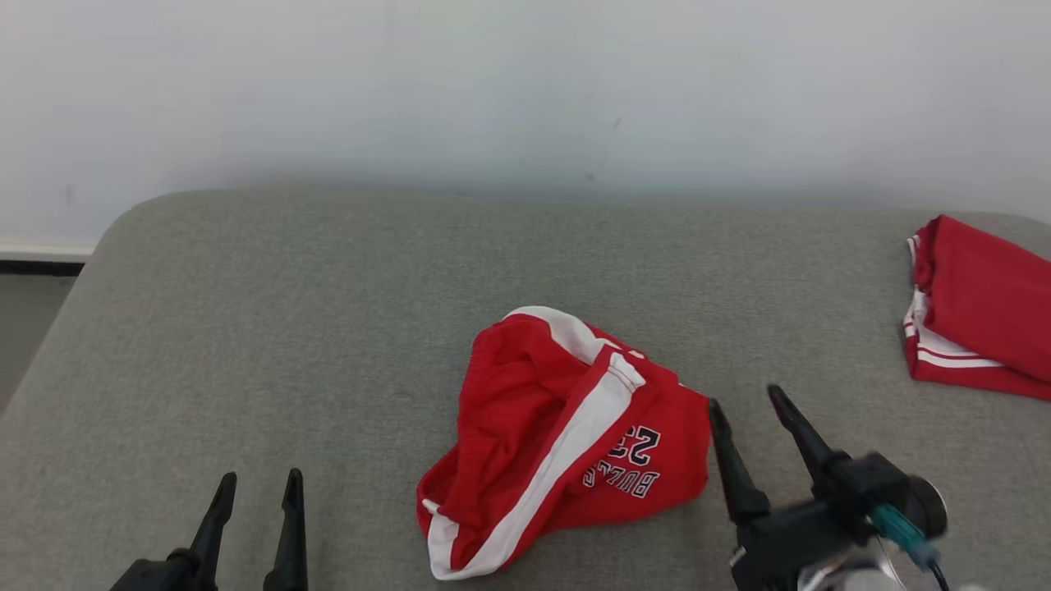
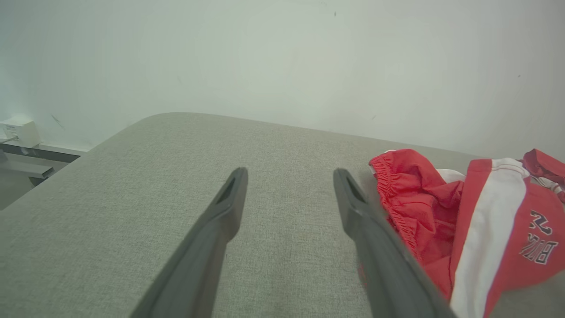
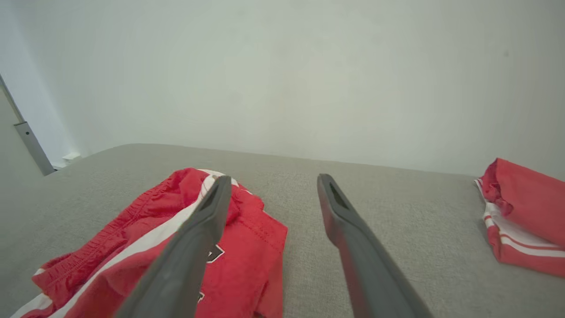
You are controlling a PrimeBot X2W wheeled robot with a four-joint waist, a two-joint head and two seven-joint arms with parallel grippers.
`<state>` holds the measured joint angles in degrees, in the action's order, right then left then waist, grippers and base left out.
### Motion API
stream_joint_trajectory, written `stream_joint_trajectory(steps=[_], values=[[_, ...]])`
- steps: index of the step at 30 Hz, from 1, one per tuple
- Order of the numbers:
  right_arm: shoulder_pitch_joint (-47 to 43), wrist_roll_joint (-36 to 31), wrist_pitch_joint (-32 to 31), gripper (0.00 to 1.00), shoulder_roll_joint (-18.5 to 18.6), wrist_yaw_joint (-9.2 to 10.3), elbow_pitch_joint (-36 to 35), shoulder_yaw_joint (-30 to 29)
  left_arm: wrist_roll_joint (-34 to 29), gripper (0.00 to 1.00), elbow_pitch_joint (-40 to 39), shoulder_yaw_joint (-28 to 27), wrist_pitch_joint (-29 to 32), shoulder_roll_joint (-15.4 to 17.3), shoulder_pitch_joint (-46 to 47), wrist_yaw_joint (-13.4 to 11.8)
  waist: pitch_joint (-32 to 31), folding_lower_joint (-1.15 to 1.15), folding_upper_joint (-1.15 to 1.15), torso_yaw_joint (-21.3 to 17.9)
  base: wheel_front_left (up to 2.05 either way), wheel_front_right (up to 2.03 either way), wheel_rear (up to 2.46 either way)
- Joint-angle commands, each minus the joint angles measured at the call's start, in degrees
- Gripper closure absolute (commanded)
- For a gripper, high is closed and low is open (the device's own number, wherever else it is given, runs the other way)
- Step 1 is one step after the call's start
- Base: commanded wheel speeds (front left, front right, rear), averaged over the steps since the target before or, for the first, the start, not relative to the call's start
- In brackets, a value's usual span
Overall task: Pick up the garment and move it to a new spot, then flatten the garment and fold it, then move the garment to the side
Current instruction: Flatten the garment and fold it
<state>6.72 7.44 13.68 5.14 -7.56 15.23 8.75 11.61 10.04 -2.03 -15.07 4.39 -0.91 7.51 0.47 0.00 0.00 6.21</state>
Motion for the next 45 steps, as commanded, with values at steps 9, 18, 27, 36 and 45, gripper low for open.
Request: stream_joint_trajectory(steps=[9,18,27,36,45], values=[[13.34,1.3,-5.69,0.0,2.63,0.14,11.05,7.58,1.02,0.0,0.64,0.86,-0.1,-0.31,2.08,-0.08,3.42,0.0,0.0,6.39,0.0,0.0,0.0],[19.33,4.48,-7.25,1.0,3.75,0.14,21.22,12.14,1.89,0.0,1.2,0.48,-0.1,-0.72,1.94,-0.08,4.48,0.0,0.0,8.26,0.0,0.0,0.0],[15.56,6.3,-0.26,1.0,5.11,0.14,17.05,10.31,0.96,0.0,0.62,-0.23,-0.1,-0.88,0.6,-0.08,2.44,0.0,0.0,1.7,0.0,0.0,0.0],[-4.99,6.6,-1.4,1.0,3.54,0.15,-1.12,1.26,0.91,0.0,0.45,-0.02,-0.1,-1.02,0.69,-0.08,2.75,0.0,0.0,-3.62,0.0,0.0,0.0],[-16.15,5.87,-1.8,0.0,-0.59,0.15,-6.57,-5.6,1.34,0.0,0.73,0.06,-0.1,-0.91,0.39,-0.08,2.91,0.0,0.0,-4.81,0.0,0.0,0.0]])
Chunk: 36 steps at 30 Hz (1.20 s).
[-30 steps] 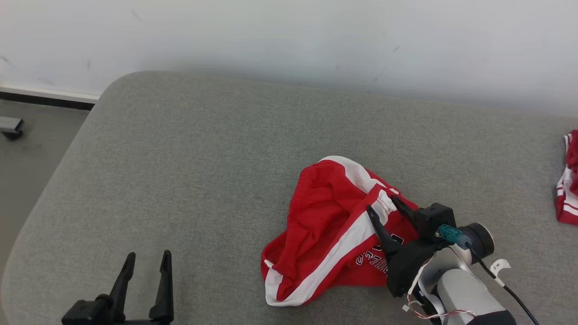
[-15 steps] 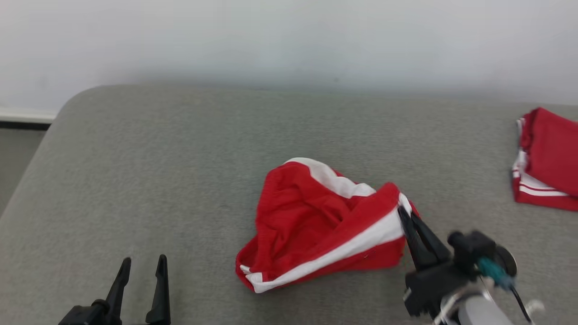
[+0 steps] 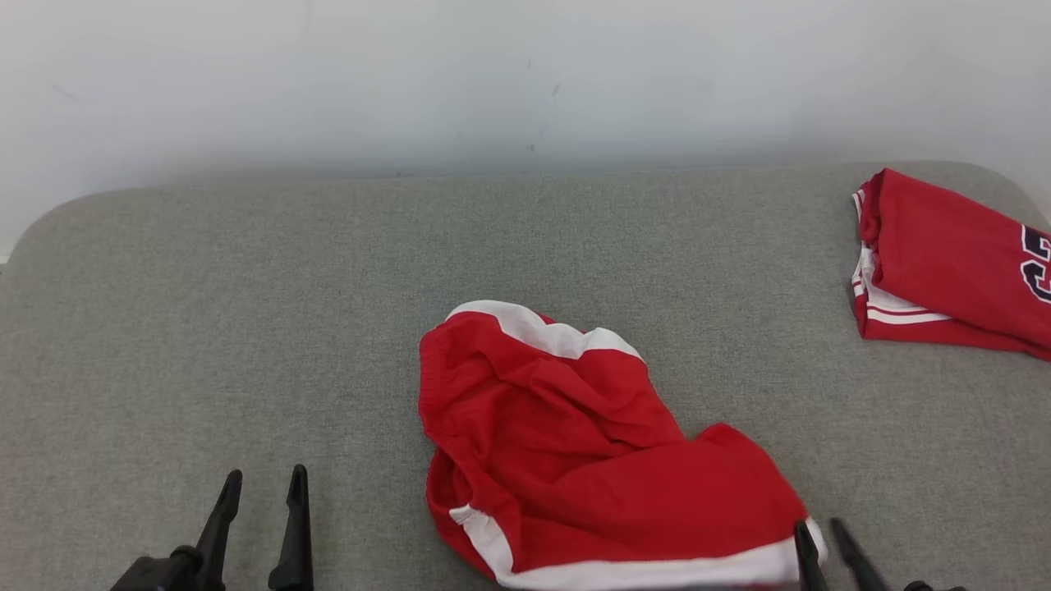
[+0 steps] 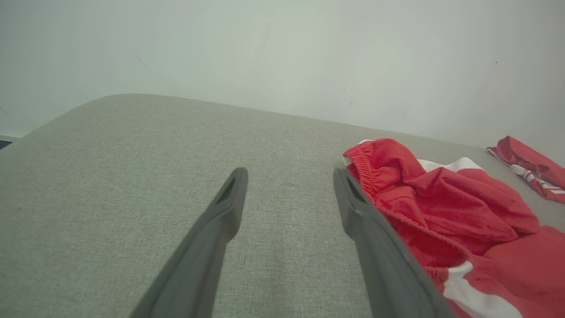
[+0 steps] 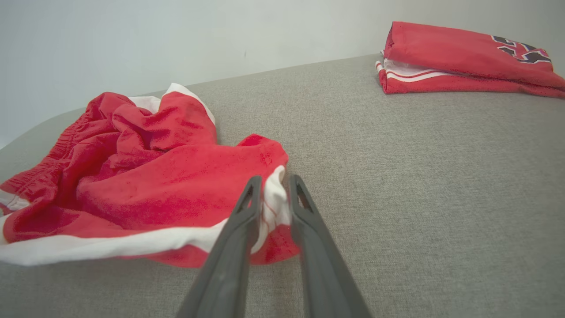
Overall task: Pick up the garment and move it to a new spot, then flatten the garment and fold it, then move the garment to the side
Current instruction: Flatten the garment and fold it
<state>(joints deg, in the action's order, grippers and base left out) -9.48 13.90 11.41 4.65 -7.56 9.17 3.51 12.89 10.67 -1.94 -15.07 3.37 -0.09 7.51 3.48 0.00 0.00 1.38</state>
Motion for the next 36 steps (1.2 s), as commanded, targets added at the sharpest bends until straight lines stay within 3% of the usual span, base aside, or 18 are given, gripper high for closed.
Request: stream_joint_trajectory(steps=[1,6,16,36], values=[[0.32,-1.24,0.88,0.0,-0.25,0.15,-0.83,-0.91,0.06,0.0,0.16,0.07,-0.1,0.21,-0.49,-0.08,-0.24,0.0,0.0,0.06,0.0,0.0,0.0],[1.47,-3.63,2.36,0.0,-1.01,0.15,-3.39,-2.65,-0.25,0.0,0.43,0.18,-0.1,0.72,-0.91,-0.08,-1.4,0.0,0.0,0.77,0.0,0.0,0.0],[1.25,-6.03,3.7,0.0,-1.18,0.15,-7.18,-0.65,-1.75,0.0,-0.25,-0.12,-0.1,1.68,-2.16,-0.08,-4.1,0.0,0.0,3.17,0.0,0.0,0.0],[-0.6,-5.8,3.82,0.0,-1.77,0.15,-7.0,-1.72,-4.03,0.0,-2.91,-1.96,-0.1,2.13,-3.24,-0.08,-5.09,0.0,0.0,3.39,0.0,0.0,0.0]])
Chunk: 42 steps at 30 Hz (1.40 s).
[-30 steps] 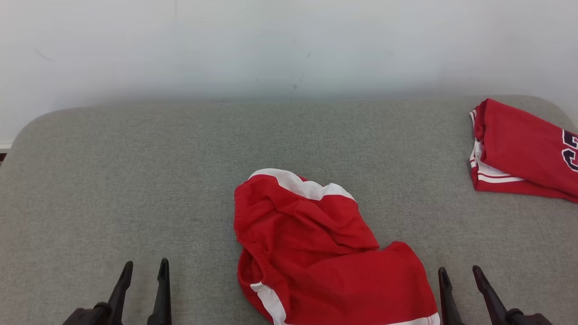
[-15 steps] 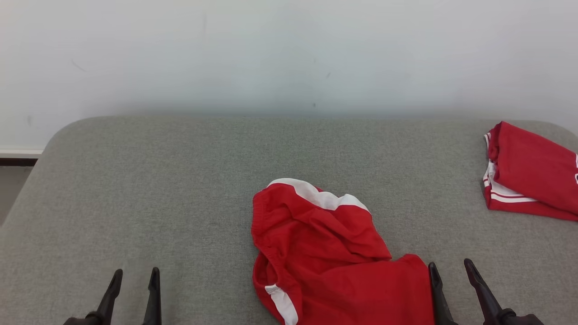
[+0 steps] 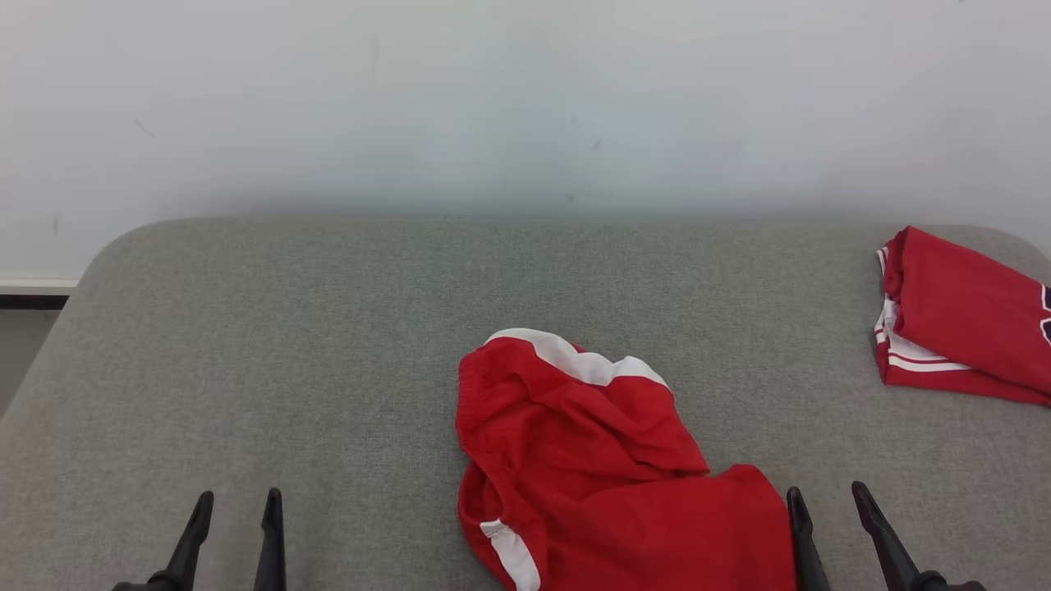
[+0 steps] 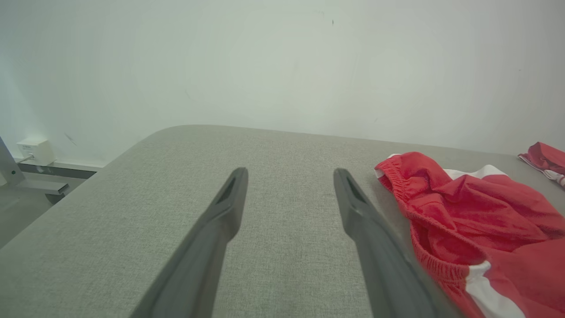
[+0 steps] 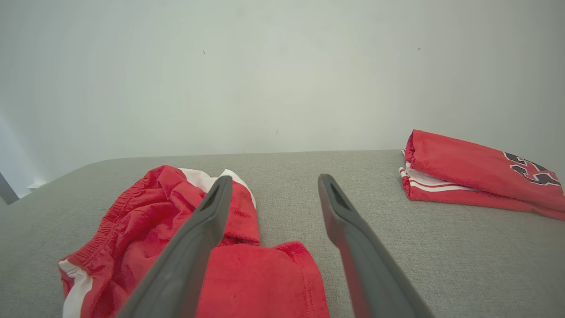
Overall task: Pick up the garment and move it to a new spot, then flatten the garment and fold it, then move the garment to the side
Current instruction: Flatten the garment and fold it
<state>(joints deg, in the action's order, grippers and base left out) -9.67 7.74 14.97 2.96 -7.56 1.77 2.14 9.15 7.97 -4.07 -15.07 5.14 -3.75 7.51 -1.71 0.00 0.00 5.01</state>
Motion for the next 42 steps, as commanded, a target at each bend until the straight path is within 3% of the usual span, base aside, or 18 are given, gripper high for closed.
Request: stream_joint_trajectory(steps=[1,10,17,23,29,38,39,40,41,42], values=[[-0.51,0.24,0.26,0.0,-0.08,0.15,0.94,-0.57,-0.14,0.0,-0.22,0.56,-0.1,0.53,0.74,-0.08,0.16,0.0,0.0,-0.38,0.0,0.0,0.0],[-0.95,-0.98,-0.04,0.0,1.65,0.15,6.46,-0.28,1.0,0.0,0.88,12.25,-0.1,3.98,4.33,-0.08,1.98,0.0,0.0,-1.9,0.0,0.0,0.0],[0.94,-0.73,-0.96,0.0,2.92,0.15,11.8,1.44,3.13,0.0,4.37,28.32,-0.1,8.47,11.04,-0.08,6.05,0.0,0.0,-4.11,0.0,0.0,0.0],[3.65,-0.38,-0.75,0.0,2.39,0.15,16.75,4.69,5.54,0.0,9.98,36.82,-0.1,12.33,16.54,-0.08,9.07,0.0,0.0,-6.47,0.0,0.0,0.0],[4.78,0.46,-0.16,0.0,1.57,0.15,20.1,6.81,8.51,0.0,14.04,42.3,-0.1,14.96,18.53,-0.08,10.58,0.0,0.0,-7.73,0.0,0.0,0.0],[7.1,1.85,0.19,0.0,1.52,0.15,24.08,9.12,11.75,0.0,18.31,46.07,-0.05,15.42,18.84,-0.08,10.47,0.0,0.0,-8.19,0.0,0.0,0.0],[7.5,2.01,0.21,0.0,1.69,0.15,24.48,9.6,12.17,0.09,18.62,46.53,-0.05,15.33,18.91,-0.08,10.41,0.0,0.0,-8.19,0.0,0.0,0.0],[7.92,2.32,0.22,0.19,1.79,0.15,24.95,10.26,12.51,0.45,18.9,46.9,-0.05,15.33,19.2,-0.08,10.31,0.0,0.0,-8.18,0.0,0.0,0.0],[8.32,2.68,0.21,0.79,1.88,0.15,25.44,11.06,12.92,0.59,19.02,47.18,-0.05,15.31,19.38,-0.08,10.18,0.0,0.0,-8.16,0.0,0.0,0.0],[8.72,3.03,0.22,1.0,2.02,0.15,25.73,11.57,13.36,0.94,18.95,47.16,-0.05,15.19,19.4,-0.08,10.07,0.0,0.0,-8.11,0.0,0.0,0.0]])
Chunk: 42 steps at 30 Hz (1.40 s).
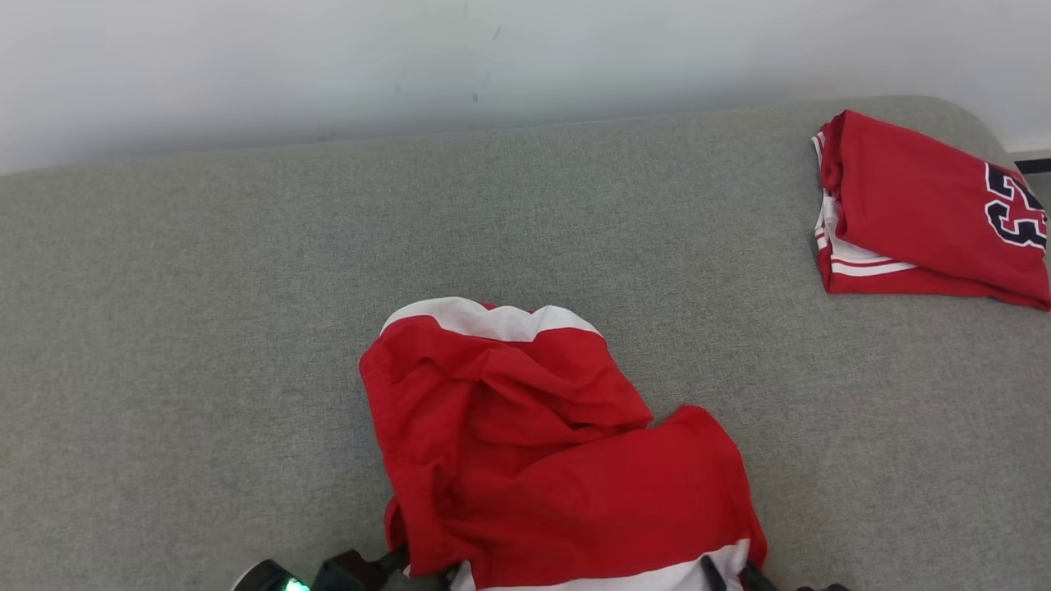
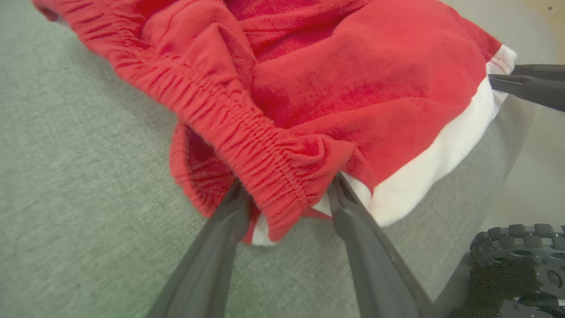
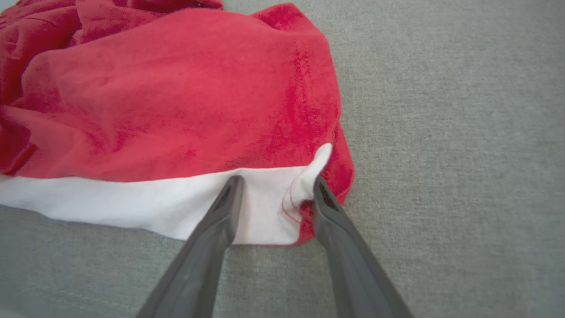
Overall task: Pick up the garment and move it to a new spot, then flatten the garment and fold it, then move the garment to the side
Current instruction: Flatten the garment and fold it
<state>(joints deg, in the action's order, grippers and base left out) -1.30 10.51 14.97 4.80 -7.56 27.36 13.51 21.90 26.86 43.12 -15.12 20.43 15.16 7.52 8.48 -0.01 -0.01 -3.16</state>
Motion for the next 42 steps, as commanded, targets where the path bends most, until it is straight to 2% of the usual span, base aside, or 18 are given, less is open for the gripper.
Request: stream_joint_trajectory(steps=[1,12,17,22,29,36,42], values=[[0.82,0.61,0.23,1.0,0.38,0.15,0.14,0.4,1.04,1.0,-0.1,-0.5,0.0,-0.14,0.54,-0.1,-0.25,0.01,0.01,0.13,0.0,0.0,0.0],[3.12,3.89,0.26,1.0,2.33,0.15,-9.03,1.76,6.27,1.0,-8.05,-8.54,0.0,1.13,-0.54,-0.1,-0.88,0.01,0.01,0.8,0.0,0.0,0.0],[12.97,8.24,-0.15,1.0,4.42,0.15,-13.0,3.26,11.98,1.0,-13.78,-11.47,1.67,3.88,7.59,-0.1,1.03,0.01,0.01,1.04,0.0,0.0,0.0],[28.07,12.8,-3.22,1.0,4.47,0.15,-12.84,2.63,20.32,1.0,-16.85,-12.11,6.93,6.04,22.23,-0.1,6.71,0.01,0.01,1.78,0.0,0.0,0.0],[56.93,14.49,-9.79,1.0,3.02,0.15,-8.03,-3.32,29.26,1.0,-13.98,-11.07,13.61,8.88,49.87,-0.1,19.13,0.01,0.01,2.87,0.0,0.0,0.0],[86.83,9.23,-16.07,1.0,0.77,0.15,2.35,-10.2,32.88,1.0,-4.64,-10.6,16.96,11.86,74.99,-0.1,28.64,0.01,0.01,1.73,0.0,0.0,0.0],[105.97,0.92,-15.85,1.0,-0.3,0.15,14.57,-14.11,34.1,1.0,3.99,-9.3,17.24,12.08,90.67,-0.12,32.52,0.01,0.01,-0.24,0.0,0.0,0.0]])
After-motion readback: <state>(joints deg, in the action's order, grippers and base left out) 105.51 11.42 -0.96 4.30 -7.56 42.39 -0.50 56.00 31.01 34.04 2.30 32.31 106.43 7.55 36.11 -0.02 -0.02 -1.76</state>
